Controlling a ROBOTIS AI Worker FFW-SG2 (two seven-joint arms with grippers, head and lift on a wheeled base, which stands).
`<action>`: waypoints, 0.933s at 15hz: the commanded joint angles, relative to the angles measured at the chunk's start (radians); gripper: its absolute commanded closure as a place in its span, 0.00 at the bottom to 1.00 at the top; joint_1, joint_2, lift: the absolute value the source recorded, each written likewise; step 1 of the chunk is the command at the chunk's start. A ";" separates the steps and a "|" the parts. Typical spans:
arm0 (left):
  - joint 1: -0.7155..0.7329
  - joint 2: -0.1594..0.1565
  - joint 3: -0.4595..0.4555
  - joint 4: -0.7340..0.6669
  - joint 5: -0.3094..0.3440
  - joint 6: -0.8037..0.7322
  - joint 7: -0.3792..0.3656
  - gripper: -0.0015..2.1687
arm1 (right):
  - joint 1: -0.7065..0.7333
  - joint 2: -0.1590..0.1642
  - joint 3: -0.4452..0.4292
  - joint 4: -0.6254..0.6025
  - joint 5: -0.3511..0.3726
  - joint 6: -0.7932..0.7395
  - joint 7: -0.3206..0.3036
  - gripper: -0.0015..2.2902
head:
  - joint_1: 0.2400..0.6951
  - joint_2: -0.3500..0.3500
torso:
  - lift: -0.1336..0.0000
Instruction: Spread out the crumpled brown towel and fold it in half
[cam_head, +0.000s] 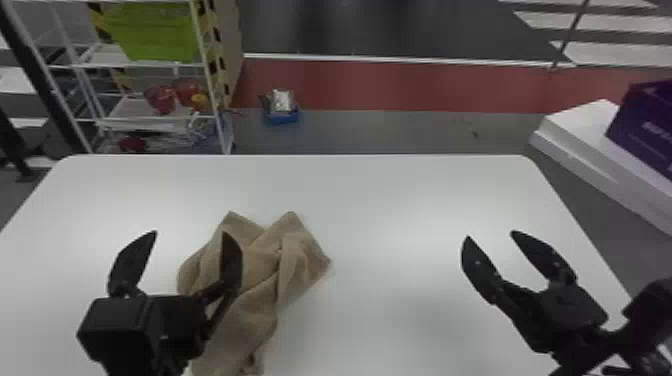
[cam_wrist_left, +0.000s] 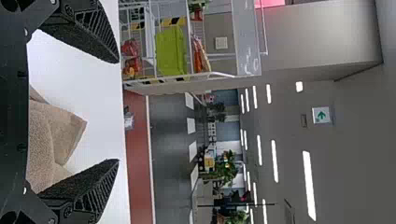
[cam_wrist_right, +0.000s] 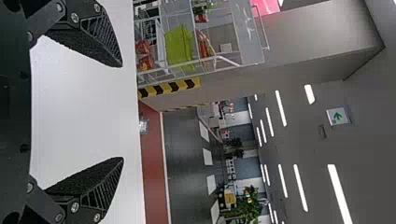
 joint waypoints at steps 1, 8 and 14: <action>-0.001 -0.005 0.000 0.001 0.000 0.000 0.000 0.06 | 0.000 0.000 -0.003 0.000 0.000 0.000 0.000 0.08 | 1.00 0.43 | 0.08; 0.004 -0.005 0.008 0.009 0.000 0.018 -0.006 0.06 | 0.022 -0.008 0.000 -0.029 0.048 0.117 0.020 0.08 | 1.00 0.44 | 0.08; -0.018 -0.005 0.037 0.031 0.039 0.098 -0.064 0.06 | 0.031 -0.028 -0.004 0.015 0.100 0.107 0.031 0.08 | 1.00 0.44 | 0.08</action>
